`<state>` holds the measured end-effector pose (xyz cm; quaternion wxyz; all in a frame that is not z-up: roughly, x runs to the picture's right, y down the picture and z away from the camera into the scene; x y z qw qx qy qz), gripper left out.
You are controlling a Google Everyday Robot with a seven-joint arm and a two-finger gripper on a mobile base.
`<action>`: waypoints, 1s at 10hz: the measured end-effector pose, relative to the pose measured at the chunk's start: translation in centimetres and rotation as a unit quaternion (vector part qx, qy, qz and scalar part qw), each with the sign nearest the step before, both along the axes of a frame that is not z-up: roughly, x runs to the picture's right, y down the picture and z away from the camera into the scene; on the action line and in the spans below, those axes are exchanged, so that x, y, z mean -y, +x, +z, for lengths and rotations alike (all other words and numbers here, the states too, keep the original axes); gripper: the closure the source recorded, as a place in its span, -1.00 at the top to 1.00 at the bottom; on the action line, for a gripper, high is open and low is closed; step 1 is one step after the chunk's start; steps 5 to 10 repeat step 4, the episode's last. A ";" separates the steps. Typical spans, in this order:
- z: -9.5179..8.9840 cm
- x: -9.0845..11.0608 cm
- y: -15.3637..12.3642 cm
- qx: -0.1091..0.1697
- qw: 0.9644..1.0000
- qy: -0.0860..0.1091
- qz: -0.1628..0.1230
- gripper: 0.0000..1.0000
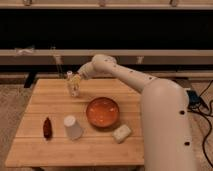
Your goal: Stand the bottle upright
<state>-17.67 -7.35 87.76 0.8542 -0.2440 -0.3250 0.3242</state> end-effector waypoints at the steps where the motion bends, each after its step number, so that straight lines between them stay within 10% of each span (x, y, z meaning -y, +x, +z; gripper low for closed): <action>1: 0.1 -0.1 0.1 0.000 1.000 -0.004 -0.002 0.33; 10: 0.1 -0.1 -0.1 0.001 1.000 -0.004 -0.003 0.33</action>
